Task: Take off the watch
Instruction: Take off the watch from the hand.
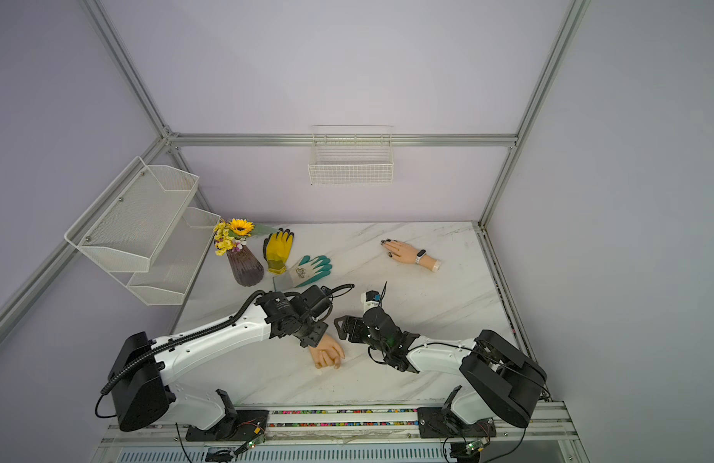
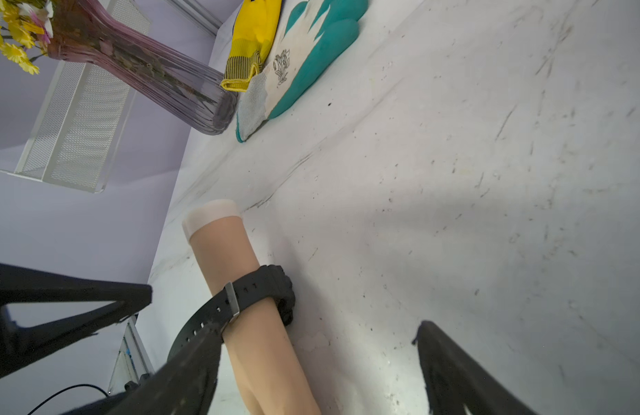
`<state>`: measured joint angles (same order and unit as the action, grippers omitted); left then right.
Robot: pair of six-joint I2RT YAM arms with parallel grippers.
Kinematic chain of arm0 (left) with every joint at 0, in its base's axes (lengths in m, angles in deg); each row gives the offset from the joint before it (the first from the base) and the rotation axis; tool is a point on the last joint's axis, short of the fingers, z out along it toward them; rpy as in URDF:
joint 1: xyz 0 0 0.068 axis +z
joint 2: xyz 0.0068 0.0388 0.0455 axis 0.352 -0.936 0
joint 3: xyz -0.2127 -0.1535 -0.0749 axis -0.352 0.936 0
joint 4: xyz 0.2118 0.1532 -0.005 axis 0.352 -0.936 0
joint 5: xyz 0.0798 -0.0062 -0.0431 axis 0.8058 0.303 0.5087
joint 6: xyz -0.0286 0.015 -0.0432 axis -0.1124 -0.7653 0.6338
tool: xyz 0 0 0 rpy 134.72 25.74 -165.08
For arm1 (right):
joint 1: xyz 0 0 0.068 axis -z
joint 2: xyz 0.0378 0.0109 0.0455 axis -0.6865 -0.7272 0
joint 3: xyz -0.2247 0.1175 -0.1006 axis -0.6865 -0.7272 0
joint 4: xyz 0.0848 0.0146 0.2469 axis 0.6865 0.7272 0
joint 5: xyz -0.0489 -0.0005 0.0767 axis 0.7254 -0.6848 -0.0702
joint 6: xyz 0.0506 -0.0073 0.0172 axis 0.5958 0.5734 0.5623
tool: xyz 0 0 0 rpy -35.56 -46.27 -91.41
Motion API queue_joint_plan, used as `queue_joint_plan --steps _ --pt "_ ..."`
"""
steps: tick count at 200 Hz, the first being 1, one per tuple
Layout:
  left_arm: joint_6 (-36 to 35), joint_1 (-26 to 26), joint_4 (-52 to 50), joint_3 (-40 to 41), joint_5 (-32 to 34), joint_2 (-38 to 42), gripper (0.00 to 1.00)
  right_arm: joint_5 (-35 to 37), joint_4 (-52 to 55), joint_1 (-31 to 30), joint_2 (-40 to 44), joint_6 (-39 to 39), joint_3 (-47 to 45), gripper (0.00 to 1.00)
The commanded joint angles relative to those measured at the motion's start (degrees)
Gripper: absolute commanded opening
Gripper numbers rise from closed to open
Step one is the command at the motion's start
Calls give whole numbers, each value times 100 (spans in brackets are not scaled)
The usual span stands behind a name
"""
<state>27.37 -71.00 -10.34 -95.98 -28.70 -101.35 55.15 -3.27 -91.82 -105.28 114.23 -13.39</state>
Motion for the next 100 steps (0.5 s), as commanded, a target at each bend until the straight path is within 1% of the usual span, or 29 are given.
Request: queue_joint_plan --steps 1,24,40,64,100 --pt "-378 -14 -233 -154 279 -221 62 -185 -126 3 -171 -129 109 87" --pt "-522 11 37 -76 451 -428 62 -271 -214 1 -252 -175 96 87" --pt "-563 72 223 -27 543 -596 60 -289 -225 -2 -258 -196 101 87" --pt "-633 181 488 48 438 -786 51 -280 -156 3 -265 -246 137 87" --pt "-644 222 652 259 282 -1043 41 -346 -123 -13 -190 -506 210 86"
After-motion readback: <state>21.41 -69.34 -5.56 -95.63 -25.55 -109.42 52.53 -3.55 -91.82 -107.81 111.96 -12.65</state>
